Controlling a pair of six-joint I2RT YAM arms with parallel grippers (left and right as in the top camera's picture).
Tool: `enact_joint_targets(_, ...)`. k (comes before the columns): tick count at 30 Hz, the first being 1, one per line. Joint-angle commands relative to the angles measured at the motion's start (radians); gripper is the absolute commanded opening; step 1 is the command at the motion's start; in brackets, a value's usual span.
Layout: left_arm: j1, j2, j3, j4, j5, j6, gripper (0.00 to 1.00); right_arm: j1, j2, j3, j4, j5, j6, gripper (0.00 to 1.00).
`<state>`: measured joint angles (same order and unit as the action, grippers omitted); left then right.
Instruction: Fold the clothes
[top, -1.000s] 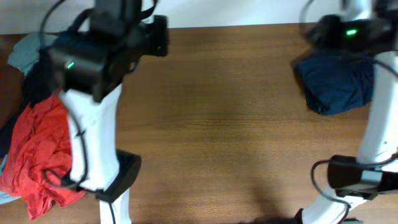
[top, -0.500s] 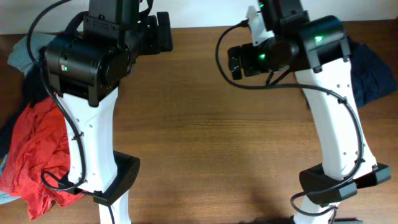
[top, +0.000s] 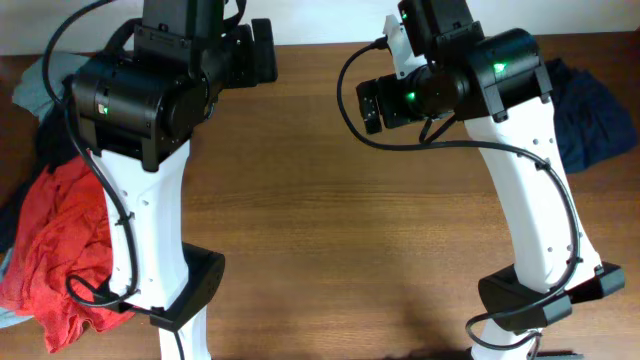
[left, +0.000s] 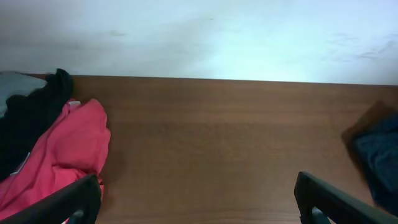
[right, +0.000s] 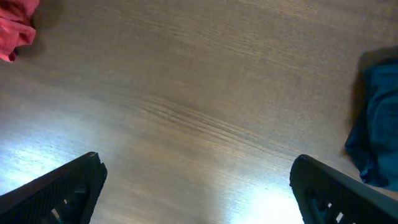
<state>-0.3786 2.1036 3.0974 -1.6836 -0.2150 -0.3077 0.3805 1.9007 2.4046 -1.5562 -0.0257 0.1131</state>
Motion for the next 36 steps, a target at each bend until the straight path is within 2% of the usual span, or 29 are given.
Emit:
enact_joint_targets(1, 0.002, 0.010, -0.004, -0.001, -0.018, -0.010, 0.99, 0.005, -0.015, 0.010, -0.004, 0.023, -0.005, 0.99)
enact_joint_targets(4, 0.002, 0.010, -0.004, -0.001, -0.018, -0.010, 0.99, 0.004, -0.015, 0.010, -0.030, 0.091, -0.063, 0.99)
enact_joint_targets(9, 0.002, 0.010, -0.004, -0.001, -0.018, -0.010, 0.99, -0.001, -0.039, 0.007, -0.021, 0.164, -0.080, 0.98)
enact_joint_targets(14, 0.002, 0.010, -0.004, -0.001, -0.018, -0.010, 0.99, -0.002, -0.153, -0.010, 0.111, 0.143, -0.080, 0.99)
enact_joint_targets(17, 0.002, 0.010, -0.004, -0.001, -0.018, -0.010, 0.99, -0.020, -0.264, -0.088, 0.214, 0.154, -0.080, 0.98)
enact_joint_targets(21, 0.002, 0.010, -0.004, -0.001, -0.018, -0.010, 0.99, -0.112, -0.442, -0.310, 0.418, 0.122, -0.080, 0.99)
enact_joint_targets(28, 0.002, 0.010, -0.004, -0.001, -0.018, -0.010, 0.99, -0.357, -0.808, -0.848, 0.895, -0.107, -0.080, 0.99)
enact_joint_targets(31, 0.002, 0.010, -0.004, -0.001, -0.018, -0.010, 0.99, -0.399, -0.960, -1.051, 1.019, -0.099, -0.084, 0.98)
enact_joint_targets(36, 0.002, 0.010, -0.004, -0.001, -0.018, -0.010, 0.99, -0.445, -1.191, -1.345, 1.132, -0.097, -0.084, 0.99)
